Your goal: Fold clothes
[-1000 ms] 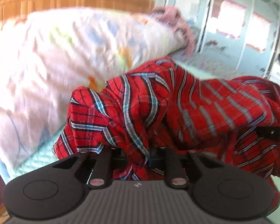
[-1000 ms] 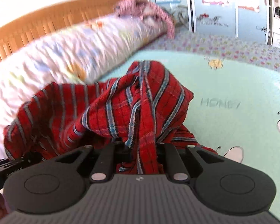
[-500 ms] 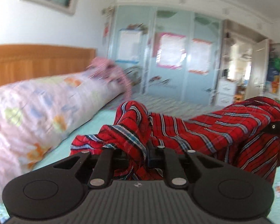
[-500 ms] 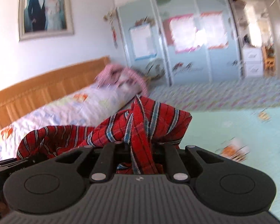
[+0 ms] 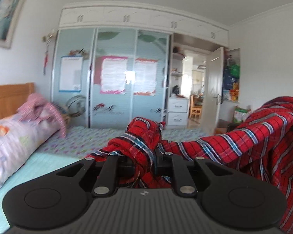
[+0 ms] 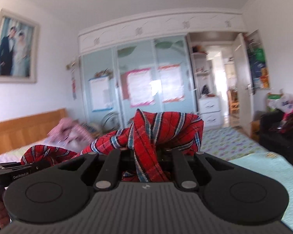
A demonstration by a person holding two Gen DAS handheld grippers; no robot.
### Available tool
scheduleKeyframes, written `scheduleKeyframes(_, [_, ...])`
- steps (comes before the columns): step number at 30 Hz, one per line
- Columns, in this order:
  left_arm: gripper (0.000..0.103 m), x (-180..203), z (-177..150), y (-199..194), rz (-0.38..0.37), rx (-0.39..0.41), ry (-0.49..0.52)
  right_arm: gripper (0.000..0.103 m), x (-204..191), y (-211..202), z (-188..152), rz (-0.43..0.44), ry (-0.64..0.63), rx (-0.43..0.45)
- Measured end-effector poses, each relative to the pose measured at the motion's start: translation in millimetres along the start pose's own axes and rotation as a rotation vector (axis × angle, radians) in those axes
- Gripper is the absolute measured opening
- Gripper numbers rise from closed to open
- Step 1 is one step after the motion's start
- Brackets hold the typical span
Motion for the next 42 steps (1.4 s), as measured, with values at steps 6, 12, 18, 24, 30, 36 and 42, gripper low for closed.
scheduleKeyframes(6, [0.03, 41, -61, 46, -0.017, -0.141, 0.102, 0.023, 61, 3, -47, -0.071, 0.057, -0.089])
scheduleKeyframes(12, [0.037, 14, -272, 92, 0.041, -0.624, 0.145, 0.072, 119, 4, -246, -0.255, 0.184, -0.473])
scheduleKeyframes(18, [0.047, -28, -344, 11, 0.038, -0.608, 0.038, 0.072, 137, -81, -375, -0.334, 0.508, -0.544])
scheduleKeyframes(24, [0.056, -56, -346, -38, 0.07, -0.588, -0.022, 0.072, 154, -105, -378, -0.38, 0.575, -0.499])
scheduleKeyframes(30, [0.057, -56, -371, -63, 0.048, -0.737, -0.16, 0.073, 145, -102, -370, -0.331, 0.581, -0.476])
scheduleKeyframes(36, [0.057, -35, -388, -64, 0.016, -0.791, -0.138, 0.074, 126, -104, -384, -0.282, 0.603, -0.506])
scheduleKeyframes(42, [0.057, -25, -407, -45, 0.022, -0.874, -0.2, 0.074, 132, -96, -402, -0.271, 0.685, -0.538])
Point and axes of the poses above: each gripper's, at about its wrist camera, not at the fingertips, and y roughly the way its jaws point, x to its right, z to its top, the point moved 7 cm from there along y, roughly the way its jaws point, and after that the axes turned 8 degrees about z, right-handed, at the moved point
